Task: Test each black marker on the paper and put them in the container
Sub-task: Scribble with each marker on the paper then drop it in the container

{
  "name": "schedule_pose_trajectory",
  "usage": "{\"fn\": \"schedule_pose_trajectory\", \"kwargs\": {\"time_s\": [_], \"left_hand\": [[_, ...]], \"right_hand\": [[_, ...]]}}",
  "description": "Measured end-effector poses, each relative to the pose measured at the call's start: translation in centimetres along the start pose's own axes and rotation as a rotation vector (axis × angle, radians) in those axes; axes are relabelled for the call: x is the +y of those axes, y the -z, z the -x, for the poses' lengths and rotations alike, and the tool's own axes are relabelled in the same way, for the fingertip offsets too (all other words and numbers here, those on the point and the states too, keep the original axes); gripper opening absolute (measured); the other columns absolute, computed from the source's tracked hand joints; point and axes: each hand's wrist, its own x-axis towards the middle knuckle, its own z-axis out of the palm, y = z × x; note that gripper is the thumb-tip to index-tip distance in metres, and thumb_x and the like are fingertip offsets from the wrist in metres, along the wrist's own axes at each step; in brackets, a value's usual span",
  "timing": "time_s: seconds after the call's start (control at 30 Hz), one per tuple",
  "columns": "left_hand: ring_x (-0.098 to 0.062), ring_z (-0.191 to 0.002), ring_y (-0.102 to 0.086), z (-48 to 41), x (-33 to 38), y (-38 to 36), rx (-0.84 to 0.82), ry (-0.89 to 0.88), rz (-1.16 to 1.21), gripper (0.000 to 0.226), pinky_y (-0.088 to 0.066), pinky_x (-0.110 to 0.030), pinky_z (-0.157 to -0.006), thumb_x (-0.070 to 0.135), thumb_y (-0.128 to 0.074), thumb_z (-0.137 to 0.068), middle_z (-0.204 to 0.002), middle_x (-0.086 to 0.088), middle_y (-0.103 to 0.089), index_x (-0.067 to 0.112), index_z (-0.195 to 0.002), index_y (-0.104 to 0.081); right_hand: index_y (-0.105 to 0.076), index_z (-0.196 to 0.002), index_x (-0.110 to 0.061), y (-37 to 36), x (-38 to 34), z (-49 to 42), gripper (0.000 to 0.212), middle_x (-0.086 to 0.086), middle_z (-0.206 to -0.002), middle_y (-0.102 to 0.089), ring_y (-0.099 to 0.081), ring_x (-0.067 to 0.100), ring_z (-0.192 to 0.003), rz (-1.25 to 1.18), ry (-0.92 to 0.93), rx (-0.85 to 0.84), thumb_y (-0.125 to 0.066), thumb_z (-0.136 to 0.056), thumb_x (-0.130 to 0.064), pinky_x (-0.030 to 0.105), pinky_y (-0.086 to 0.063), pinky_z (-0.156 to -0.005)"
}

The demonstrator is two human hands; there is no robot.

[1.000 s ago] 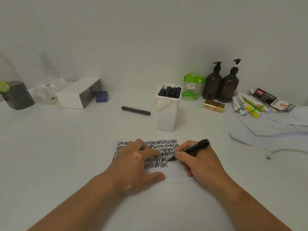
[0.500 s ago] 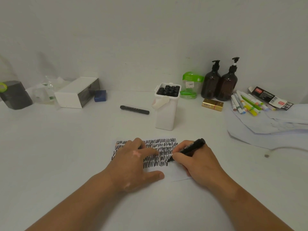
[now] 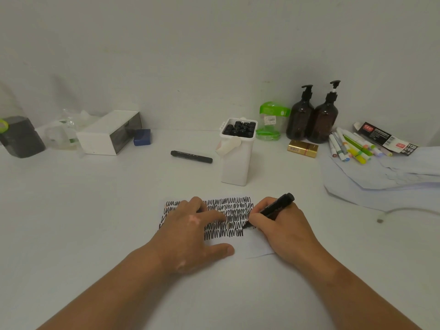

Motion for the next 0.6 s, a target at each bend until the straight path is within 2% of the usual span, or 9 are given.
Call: {"fn": "schedule_pose_trajectory", "kwargs": {"time_s": [0.17,0.3,0.37,0.4,0.43,0.5,0.53,0.6], "left_hand": [[-0.012,-0.110,-0.042,0.0,0.0,0.0,0.001,-0.004,0.001,0.071,-0.038,-0.031,-0.103,0.081,-0.059,-0.074,-0.114,0.013,-0.042,0.049,-0.137,-0.050],[-0.009,-0.113,-0.043,0.2,0.1,0.1,0.033,-0.008,0.028,0.070,-0.037,-0.028,-0.102,0.078,-0.060,-0.076,-0.117,0.016,-0.046,0.046,-0.137,-0.050],[-0.008,-0.111,-0.046,0.2,0.2,0.3,0.111,-0.013,0.082,0.057,-0.037,-0.025,-0.099,0.061,-0.063,-0.086,-0.118,0.015,-0.050,0.041,-0.137,-0.050],[-0.006,-0.108,-0.049,0.1,0.3,0.5,0.165,-0.020,0.140,0.047,-0.038,-0.021,-0.095,0.044,-0.064,-0.091,-0.117,0.014,-0.053,0.036,-0.135,-0.051],[0.001,-0.099,-0.050,0.0,0.3,0.6,0.216,-0.016,0.227,0.039,-0.039,-0.016,-0.087,0.025,-0.061,-0.094,-0.113,0.013,-0.056,0.032,-0.131,-0.052],[0.002,-0.078,-0.053,0.1,0.3,0.7,0.292,0.028,0.425,0.044,-0.039,-0.009,-0.068,-0.003,-0.049,-0.091,-0.101,0.013,-0.060,0.028,-0.122,-0.053],[-0.001,-0.072,-0.055,0.1,0.3,0.7,0.316,0.045,0.494,0.050,-0.040,-0.010,-0.061,-0.010,-0.045,-0.089,-0.097,0.013,-0.061,0.029,-0.119,-0.052],[-0.005,-0.078,-0.064,0.2,0.2,0.6,0.359,0.058,0.591,0.052,-0.046,-0.012,-0.061,-0.011,-0.047,-0.089,-0.103,0.014,-0.065,0.033,-0.117,-0.048]], "right_hand": [[-0.067,-0.068,-0.026,0.0,-0.2,0.1,0.010,-0.012,-0.062,-0.066,-0.056,-0.002,-0.056,0.001,0.003,-0.014,-0.070,-0.076,-0.029,0.007,-0.039,-0.050],[-0.068,-0.071,-0.022,0.4,-0.1,-0.1,0.012,-0.009,-0.054,-0.061,-0.052,0.002,-0.048,-0.149,-0.004,0.090,-0.072,-0.082,-0.020,0.014,-0.038,-0.046],[-0.066,-0.073,-0.019,1.0,-0.1,-0.3,0.015,-0.004,-0.053,-0.058,-0.049,0.008,-0.045,-0.351,-0.040,0.129,-0.072,-0.086,-0.013,0.020,-0.037,-0.044],[-0.064,-0.072,-0.019,1.3,-0.1,-0.4,0.018,0.000,-0.053,-0.057,-0.046,0.011,-0.044,-0.453,-0.055,0.130,-0.072,-0.087,-0.012,0.022,-0.036,-0.042],[-0.064,-0.071,-0.019,1.5,-0.2,-0.4,0.020,0.003,-0.053,-0.055,-0.045,0.014,-0.044,-0.523,-0.061,0.122,-0.072,-0.088,-0.012,0.021,-0.036,-0.041],[-0.068,-0.072,-0.019,1.8,-0.2,-0.5,0.019,0.005,-0.053,-0.053,-0.043,0.016,-0.045,-0.557,-0.044,0.099,-0.075,-0.089,-0.015,0.022,-0.035,-0.041],[-0.071,-0.074,-0.019,1.9,-0.2,-0.5,0.016,0.005,-0.054,-0.053,-0.044,0.016,-0.047,-0.558,-0.033,0.091,-0.077,-0.089,-0.016,0.023,-0.036,-0.042],[-0.076,-0.081,-0.018,2.0,-0.2,-0.6,0.008,0.006,-0.057,-0.055,-0.047,0.017,-0.050,-0.584,-0.021,0.068,-0.079,-0.087,-0.014,0.026,-0.039,-0.045]]}}
